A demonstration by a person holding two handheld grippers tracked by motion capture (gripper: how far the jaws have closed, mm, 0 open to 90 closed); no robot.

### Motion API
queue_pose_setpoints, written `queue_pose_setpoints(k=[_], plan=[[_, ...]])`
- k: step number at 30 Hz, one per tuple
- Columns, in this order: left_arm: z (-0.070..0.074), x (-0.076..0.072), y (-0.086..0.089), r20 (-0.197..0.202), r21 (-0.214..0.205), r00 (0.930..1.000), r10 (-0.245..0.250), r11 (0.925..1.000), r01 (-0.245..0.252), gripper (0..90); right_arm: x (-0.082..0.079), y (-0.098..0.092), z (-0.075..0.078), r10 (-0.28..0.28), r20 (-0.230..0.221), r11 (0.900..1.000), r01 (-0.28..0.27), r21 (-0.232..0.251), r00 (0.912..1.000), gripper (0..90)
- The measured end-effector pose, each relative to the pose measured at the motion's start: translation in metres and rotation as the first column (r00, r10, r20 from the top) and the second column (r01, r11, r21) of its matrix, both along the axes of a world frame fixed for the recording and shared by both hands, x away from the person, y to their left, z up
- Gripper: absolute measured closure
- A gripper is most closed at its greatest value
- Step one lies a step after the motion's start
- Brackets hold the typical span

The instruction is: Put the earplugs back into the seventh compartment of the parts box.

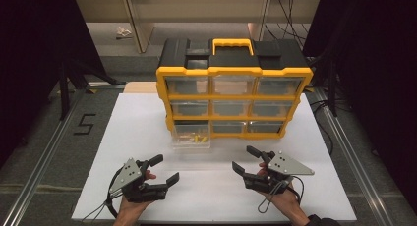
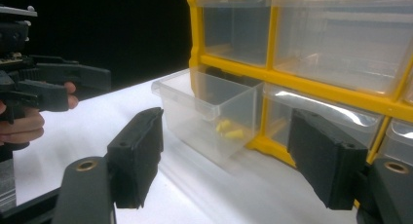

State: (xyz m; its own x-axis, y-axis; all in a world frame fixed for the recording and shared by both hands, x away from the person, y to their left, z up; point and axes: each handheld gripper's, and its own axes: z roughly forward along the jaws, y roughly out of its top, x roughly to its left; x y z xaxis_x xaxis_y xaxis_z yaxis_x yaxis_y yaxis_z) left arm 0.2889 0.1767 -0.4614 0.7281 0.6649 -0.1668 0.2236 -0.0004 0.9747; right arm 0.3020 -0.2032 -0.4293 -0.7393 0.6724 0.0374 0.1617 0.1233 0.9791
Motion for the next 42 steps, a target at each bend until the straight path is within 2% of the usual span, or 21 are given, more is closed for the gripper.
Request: queue_pose_setpoints(k=[19, 27, 35, 38, 42], plan=[[0.000, 0.000, 0.000, -0.006, 0.008, 1.0000, -0.006, 0.9999, 0.006, 15.3, -0.011, -0.014, -0.008, -0.024, -0.005, 0.9997, 0.024, -0.007, 0.9997, 29.8], [-0.001, 0.000, 0.000, -0.011, 0.012, 0.9999, -0.010, 0.9999, 0.010, 15.3, -0.018, -0.019, -0.010, -0.030, -0.012, 0.9995, 0.030, 0.005, 0.9995, 29.1], [0.000, 0.000, 0.000, -0.006, 0.008, 0.9998, -0.017, 0.9998, 0.017, 15.4, -0.026, -0.023, -0.010, -0.047, -0.011, 0.9989, 0.047, 0.006, 0.9988, 28.8], [0.000, -0.001, 0.000, 0.004, -0.010, 0.9995, -0.032, 0.9994, 0.032, 15.2, -0.028, -0.024, -0.011, -0.047, -0.014, 0.9988, 0.048, 0.011, 0.9988, 28.8], [0.000, -0.001, -0.001, 0.003, 0.000, 0.9995, -0.031, 0.9995, 0.031, 15.2, -0.029, -0.024, -0.012, -0.050, -0.013, 0.9988, 0.050, 0.005, 0.9987, 28.8]])
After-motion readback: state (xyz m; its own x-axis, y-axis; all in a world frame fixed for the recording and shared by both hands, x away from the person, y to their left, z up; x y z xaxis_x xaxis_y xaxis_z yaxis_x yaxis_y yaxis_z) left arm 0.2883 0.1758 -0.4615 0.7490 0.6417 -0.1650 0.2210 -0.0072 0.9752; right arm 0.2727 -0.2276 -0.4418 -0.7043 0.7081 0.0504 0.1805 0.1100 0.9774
